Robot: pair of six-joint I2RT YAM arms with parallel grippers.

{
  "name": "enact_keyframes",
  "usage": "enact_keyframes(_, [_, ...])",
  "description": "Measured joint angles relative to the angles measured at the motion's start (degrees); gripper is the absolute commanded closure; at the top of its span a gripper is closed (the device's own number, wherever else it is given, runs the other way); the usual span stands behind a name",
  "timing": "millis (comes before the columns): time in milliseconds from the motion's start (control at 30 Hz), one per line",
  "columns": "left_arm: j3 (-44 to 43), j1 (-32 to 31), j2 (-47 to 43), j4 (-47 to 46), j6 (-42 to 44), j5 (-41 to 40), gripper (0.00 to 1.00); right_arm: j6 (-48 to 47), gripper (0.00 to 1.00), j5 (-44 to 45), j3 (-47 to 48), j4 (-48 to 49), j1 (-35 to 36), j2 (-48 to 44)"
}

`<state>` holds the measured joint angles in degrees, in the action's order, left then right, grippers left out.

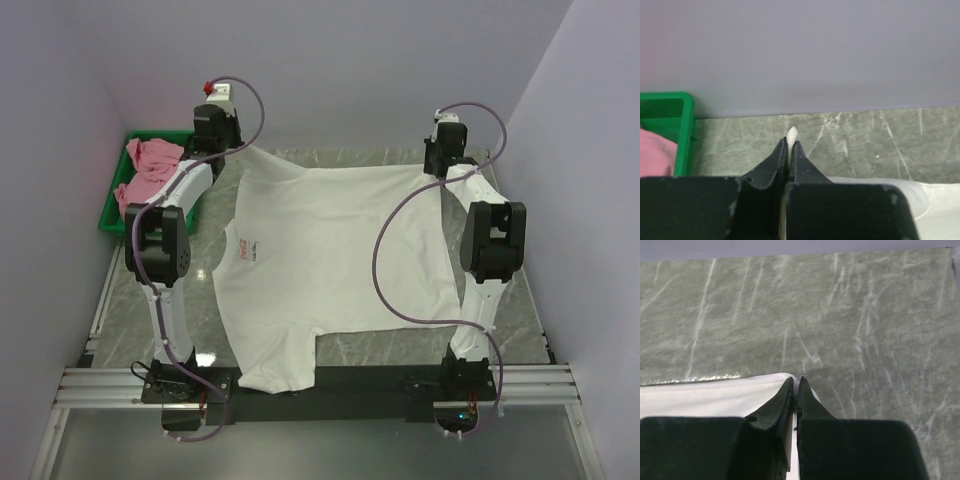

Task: Fold and stack the t-shirts
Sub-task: Flatten the tshirt out

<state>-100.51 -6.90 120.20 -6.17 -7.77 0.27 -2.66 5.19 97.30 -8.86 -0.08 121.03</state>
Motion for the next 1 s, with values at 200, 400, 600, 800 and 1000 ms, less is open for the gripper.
enact_keyframes(200, [-0.2, -0.8, -0.3, 0.2, -1.2, 2.0, 0.99, 0.0, 1.0, 1.8, -0.4, 1.1, -1.0, 0.0])
enact_keyframes(400, [-5.1, -2.5, 1.7, 1.1, -1.6, 3.5, 0.99, 0.0, 1.0, 3.1, -0.3, 1.3, -1.1, 0.0])
enact_keyframes(600, [-7.9, -4.9, 4.1, 1.0, -1.6, 3.9, 0.99, 0.0, 1.0, 4.3, -0.3, 1.5, -1.1, 0.0])
enact_keyframes(800, [-9.4, -6.2, 7.2, 1.3, -1.6, 3.8, 0.99, -0.4, 1.0, 6.0, -0.3, 1.3, -1.5, 0.0])
enact_keyframes(1000, [-9.6, -5.9, 9.0, 1.6, -2.0, 3.3, 0.99, -0.9, 1.0, 7.0, -0.3, 1.2, -2.1, 0.1])
